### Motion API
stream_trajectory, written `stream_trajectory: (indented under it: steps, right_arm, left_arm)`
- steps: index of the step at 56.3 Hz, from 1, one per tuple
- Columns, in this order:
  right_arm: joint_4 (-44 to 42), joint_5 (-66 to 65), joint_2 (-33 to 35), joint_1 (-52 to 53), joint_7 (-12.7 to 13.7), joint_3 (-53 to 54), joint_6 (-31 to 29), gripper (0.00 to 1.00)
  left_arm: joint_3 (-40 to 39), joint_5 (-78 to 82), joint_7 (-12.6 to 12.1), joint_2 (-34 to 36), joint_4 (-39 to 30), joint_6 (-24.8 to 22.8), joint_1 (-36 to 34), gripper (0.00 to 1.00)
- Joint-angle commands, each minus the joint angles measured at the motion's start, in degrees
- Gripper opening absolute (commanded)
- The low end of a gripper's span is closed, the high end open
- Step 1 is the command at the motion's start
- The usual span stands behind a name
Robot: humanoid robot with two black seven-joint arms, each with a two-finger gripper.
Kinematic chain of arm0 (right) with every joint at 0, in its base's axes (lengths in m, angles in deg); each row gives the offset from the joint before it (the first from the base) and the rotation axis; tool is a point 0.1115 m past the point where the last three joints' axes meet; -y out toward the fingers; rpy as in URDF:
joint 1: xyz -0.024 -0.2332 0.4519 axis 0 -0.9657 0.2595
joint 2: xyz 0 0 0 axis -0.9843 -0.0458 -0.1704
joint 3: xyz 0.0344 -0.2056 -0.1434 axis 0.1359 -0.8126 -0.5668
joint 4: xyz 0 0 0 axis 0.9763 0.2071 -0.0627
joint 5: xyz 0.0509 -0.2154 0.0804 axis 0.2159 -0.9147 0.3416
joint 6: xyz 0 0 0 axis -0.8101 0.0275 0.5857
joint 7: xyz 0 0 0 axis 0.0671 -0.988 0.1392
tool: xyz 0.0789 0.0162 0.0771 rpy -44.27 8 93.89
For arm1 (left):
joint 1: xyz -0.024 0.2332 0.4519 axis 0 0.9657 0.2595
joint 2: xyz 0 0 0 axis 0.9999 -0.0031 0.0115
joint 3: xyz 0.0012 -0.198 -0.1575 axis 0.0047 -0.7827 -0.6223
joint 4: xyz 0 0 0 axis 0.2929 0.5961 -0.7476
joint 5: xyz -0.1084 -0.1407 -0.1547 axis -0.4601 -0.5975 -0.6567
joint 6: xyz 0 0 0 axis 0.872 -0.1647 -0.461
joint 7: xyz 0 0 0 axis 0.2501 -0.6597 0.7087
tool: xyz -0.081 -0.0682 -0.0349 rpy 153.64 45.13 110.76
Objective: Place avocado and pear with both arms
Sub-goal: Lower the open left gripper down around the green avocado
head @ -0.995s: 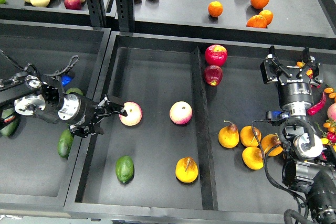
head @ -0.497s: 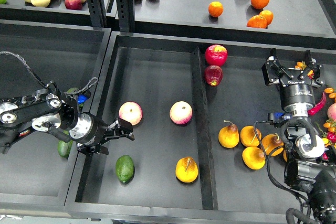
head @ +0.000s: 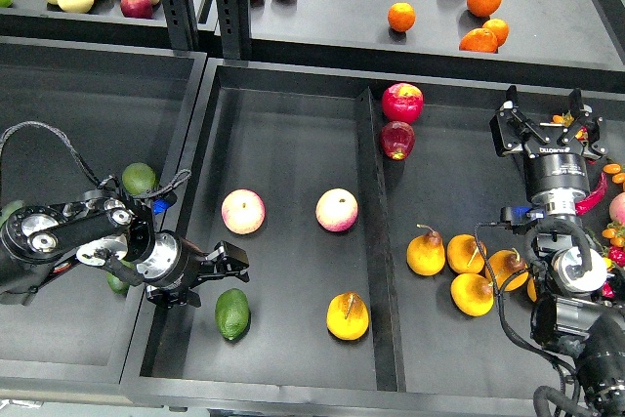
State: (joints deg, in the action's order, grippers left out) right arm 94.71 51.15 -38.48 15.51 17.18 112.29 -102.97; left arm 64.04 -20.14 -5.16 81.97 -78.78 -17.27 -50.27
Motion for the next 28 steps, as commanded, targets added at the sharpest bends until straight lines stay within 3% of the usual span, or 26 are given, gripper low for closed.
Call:
stream_trajectory:
  steps: [1, 28]
  right_arm:
    - [0.2, 0.1, -0.1, 0.0, -0.1, 0.0, 0.0, 0.99]
    - [1.1, 0.3, -0.2, -0.2, -0.1, 0.4, 0.0, 0.99]
  left_arm:
    - [-0.6, 1.8, 0.0, -1.8, 3.2, 0.0, 0.3, 0.99]
    - [-1.1, 4.4, 0.0, -4.3, 9.7, 0.0, 2.0, 0.99]
